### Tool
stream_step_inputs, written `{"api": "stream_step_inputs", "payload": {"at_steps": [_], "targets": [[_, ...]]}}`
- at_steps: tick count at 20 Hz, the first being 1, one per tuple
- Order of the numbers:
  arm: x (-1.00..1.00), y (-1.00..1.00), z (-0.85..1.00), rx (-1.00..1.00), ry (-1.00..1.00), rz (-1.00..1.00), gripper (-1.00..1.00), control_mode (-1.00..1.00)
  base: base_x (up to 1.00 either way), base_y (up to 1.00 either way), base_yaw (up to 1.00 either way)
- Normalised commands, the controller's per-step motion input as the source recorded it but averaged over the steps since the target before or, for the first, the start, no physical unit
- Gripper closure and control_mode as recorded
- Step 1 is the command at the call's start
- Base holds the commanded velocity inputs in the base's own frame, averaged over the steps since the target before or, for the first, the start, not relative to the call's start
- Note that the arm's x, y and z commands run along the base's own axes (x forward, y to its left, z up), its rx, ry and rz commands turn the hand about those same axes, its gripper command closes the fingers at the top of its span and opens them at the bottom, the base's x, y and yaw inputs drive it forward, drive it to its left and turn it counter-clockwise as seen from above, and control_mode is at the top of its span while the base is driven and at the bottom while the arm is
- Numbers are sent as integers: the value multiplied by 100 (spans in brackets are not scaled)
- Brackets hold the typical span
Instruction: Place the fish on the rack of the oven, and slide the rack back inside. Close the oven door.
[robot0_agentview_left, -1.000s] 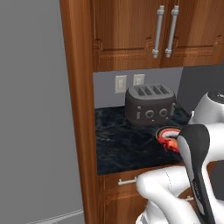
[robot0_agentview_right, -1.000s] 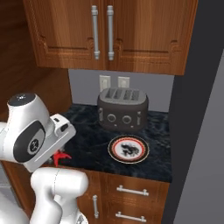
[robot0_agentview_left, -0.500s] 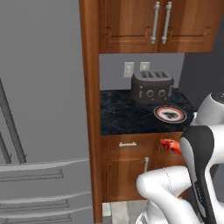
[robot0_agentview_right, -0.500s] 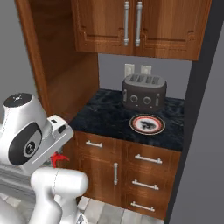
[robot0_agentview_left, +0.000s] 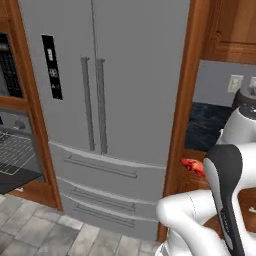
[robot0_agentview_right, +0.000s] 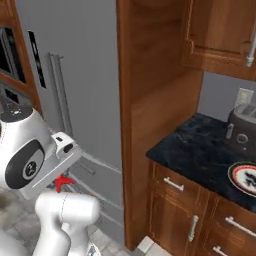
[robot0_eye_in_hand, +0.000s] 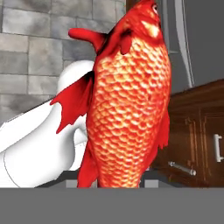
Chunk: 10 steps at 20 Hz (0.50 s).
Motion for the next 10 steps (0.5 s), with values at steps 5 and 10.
{"api": "stream_step_inputs", "payload": {"at_steps": [5, 10], "targets": [[0, 0, 0, 0, 0, 0, 100, 100, 25, 67, 73], [0, 0, 0, 0, 0, 0, 100, 100, 66, 53, 60]]}}
